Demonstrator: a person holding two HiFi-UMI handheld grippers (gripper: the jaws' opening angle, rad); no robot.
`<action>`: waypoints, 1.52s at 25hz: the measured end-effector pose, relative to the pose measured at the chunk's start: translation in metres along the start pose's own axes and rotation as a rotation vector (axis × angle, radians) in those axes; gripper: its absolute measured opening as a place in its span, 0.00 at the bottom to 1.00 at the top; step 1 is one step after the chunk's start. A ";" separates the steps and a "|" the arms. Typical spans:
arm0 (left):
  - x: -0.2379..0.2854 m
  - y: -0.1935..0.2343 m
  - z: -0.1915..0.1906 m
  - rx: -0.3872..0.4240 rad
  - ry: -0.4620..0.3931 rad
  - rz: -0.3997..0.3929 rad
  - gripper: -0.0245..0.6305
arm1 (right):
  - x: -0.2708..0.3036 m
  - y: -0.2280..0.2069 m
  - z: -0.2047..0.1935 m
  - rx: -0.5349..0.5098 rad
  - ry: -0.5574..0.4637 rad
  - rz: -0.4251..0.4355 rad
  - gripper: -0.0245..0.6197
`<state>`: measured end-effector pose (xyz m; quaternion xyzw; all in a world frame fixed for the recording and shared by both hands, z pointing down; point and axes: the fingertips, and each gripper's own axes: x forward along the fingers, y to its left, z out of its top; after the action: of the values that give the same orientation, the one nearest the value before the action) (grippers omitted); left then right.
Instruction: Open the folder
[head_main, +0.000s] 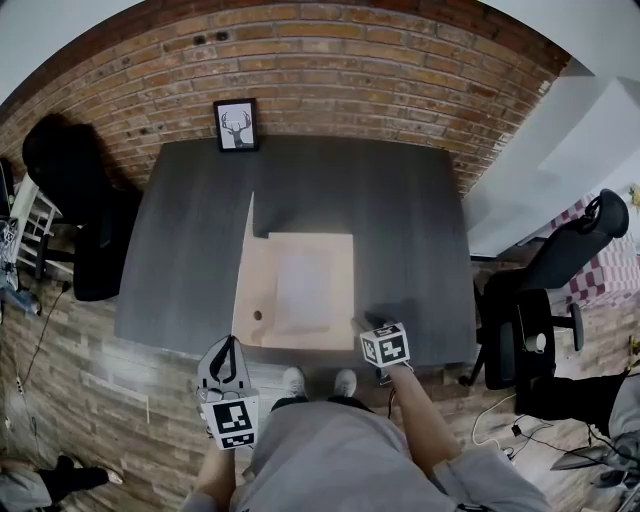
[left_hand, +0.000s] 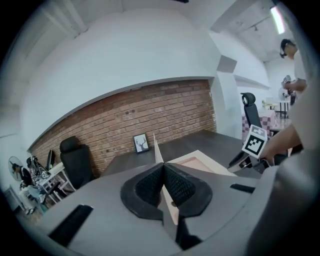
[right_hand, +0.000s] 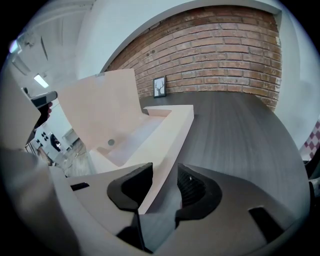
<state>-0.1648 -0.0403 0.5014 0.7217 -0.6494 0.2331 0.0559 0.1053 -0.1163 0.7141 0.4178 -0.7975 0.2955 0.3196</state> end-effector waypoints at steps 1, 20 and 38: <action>0.000 0.007 -0.003 -0.002 0.006 0.016 0.04 | 0.000 0.000 0.000 -0.001 0.003 -0.001 0.25; 0.020 0.132 -0.100 0.001 0.221 0.277 0.04 | 0.001 0.001 -0.001 -0.043 0.090 -0.028 0.25; 0.045 0.186 -0.192 -0.072 0.417 0.334 0.05 | 0.001 0.001 -0.002 0.002 0.153 0.004 0.25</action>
<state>-0.3922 -0.0360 0.6488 0.5384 -0.7419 0.3596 0.1747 0.1042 -0.1146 0.7162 0.3925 -0.7713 0.3280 0.3787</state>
